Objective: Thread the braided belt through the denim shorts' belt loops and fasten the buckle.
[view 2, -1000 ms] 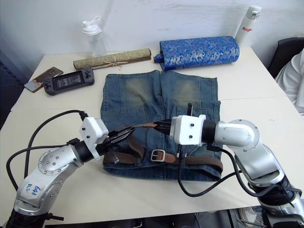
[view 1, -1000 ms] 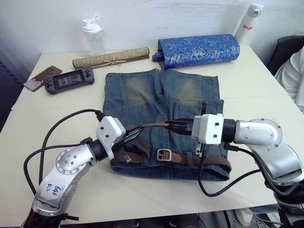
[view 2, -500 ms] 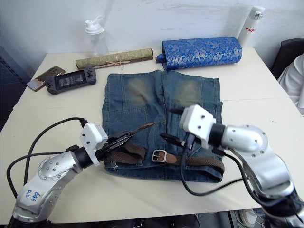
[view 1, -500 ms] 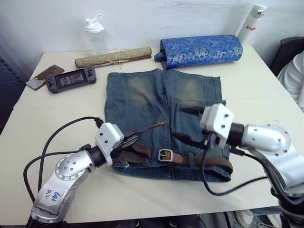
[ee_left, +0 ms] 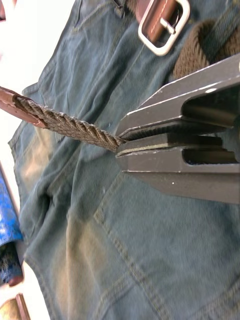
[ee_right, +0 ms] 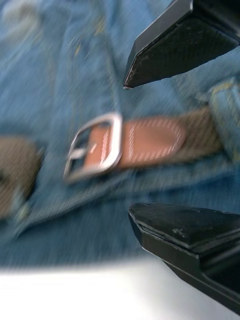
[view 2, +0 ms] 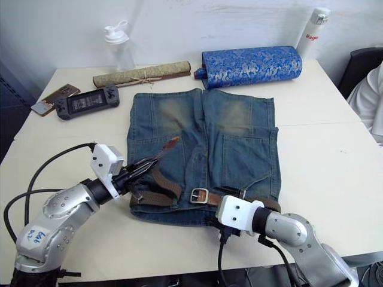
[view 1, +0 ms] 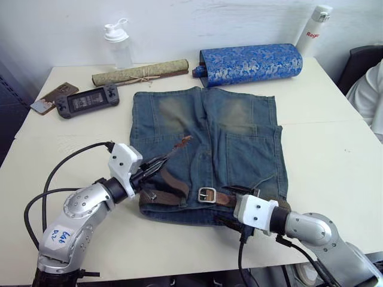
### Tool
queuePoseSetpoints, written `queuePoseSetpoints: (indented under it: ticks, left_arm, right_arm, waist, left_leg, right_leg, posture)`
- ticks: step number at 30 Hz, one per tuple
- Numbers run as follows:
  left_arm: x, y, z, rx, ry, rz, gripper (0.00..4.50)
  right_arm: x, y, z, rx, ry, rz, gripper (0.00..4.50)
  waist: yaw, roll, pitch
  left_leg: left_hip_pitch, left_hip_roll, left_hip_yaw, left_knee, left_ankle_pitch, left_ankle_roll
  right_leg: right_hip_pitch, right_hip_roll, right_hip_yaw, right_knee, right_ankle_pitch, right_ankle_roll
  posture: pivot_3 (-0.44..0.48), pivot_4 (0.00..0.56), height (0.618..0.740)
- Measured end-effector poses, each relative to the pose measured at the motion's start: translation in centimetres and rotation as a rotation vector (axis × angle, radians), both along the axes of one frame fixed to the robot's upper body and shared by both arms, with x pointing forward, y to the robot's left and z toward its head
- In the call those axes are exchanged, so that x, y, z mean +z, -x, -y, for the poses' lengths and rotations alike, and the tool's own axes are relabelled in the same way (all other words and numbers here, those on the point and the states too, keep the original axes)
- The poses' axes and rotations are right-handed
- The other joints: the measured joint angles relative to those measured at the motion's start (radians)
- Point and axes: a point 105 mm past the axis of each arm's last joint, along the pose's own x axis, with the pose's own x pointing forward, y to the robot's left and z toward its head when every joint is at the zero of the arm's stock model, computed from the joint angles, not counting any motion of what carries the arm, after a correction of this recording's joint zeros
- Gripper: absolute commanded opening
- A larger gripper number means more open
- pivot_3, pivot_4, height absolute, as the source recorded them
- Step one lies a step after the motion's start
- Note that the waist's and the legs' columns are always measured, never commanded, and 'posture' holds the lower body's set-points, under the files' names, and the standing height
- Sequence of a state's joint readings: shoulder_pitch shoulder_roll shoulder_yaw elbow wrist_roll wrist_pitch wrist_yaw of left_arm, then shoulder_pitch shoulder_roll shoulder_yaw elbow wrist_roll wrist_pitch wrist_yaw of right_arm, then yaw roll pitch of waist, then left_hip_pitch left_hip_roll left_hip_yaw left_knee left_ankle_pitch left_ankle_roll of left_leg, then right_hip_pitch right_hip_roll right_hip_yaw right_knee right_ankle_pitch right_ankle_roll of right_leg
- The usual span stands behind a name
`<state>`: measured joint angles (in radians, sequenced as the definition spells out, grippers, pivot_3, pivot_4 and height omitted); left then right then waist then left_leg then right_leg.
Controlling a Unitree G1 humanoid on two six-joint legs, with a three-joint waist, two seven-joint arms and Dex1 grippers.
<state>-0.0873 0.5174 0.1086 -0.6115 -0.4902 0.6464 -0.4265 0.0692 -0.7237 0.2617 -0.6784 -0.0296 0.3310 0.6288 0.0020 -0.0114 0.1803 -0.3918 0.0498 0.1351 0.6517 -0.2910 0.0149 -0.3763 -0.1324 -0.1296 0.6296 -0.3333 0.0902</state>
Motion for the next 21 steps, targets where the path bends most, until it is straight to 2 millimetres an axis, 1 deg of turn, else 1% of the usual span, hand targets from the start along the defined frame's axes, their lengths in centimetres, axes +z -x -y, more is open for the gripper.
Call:
queuePoseSetpoints:
  ticks: [3,7,9,12,15,21]
  left_arm:
    - [0.4,-0.2,0.2,-0.010,0.000,0.005,0.00]
    - [0.3,-0.1,0.3,-0.021,-0.003,-0.008,0.00]
    - [0.2,-0.2,0.2,-0.025,-0.003,-0.015,0.00]
    - [-0.1,-0.4,0.1,-0.023,0.000,-0.029,0.00]
    - [-0.2,-0.4,0.1,-0.024,0.000,-0.033,0.00]
    - [-0.2,-0.3,0.1,-0.030,0.000,-0.034,0.00]
  right_arm:
    - [-0.6,-0.3,-0.1,-0.023,0.028,0.051,3.85]
    - [-0.2,-1.1,-0.2,-0.062,0.058,0.190,3.85]
    - [0.0,-1.1,-0.3,-0.038,0.099,0.270,3.85]
    - [-0.1,-0.9,-0.5,0.008,0.151,0.337,3.85]
    - [-0.3,-0.8,-0.7,0.030,0.166,0.356,3.85]
    - [-0.9,-0.8,-0.3,-0.006,0.130,0.299,3.85]
  waist:
    - [0.000,0.000,0.000]
    - [0.000,0.000,0.000]
    - [0.000,0.000,0.000]
    - [-0.001,0.000,0.000]
    - [-0.001,0.000,0.000]
    - [-0.001,0.000,0.000]
  left_leg:
    - [0.000,0.000,0.000,0.000,0.000,0.000]
    - [0.000,0.000,0.000,0.000,0.000,-0.001]
    - [0.000,0.000,0.000,0.000,0.000,-0.001]
    - [0.000,0.000,0.000,0.000,0.001,-0.001]
    - [0.000,0.000,0.000,0.000,0.001,-0.001]
    - [0.000,0.000,0.000,0.000,0.001,-0.001]
  right_leg:
    - [0.000,0.000,0.000,0.000,0.000,0.000]
    - [0.000,0.000,0.000,0.000,0.000,0.000]
    - [0.000,0.001,0.000,0.000,0.000,0.000]
    - [0.000,0.001,0.000,0.000,0.000,0.000]
    - [0.000,0.001,0.000,0.000,0.000,0.000]
    - [0.000,0.001,0.000,0.000,0.000,0.000]
  posture:
    - [0.000,0.150,0.717]
    - [0.000,0.150,0.717]
    - [0.000,0.150,0.717]
    - [0.000,0.150,0.717]
    - [0.000,0.150,0.717]
    - [0.000,0.150,0.717]
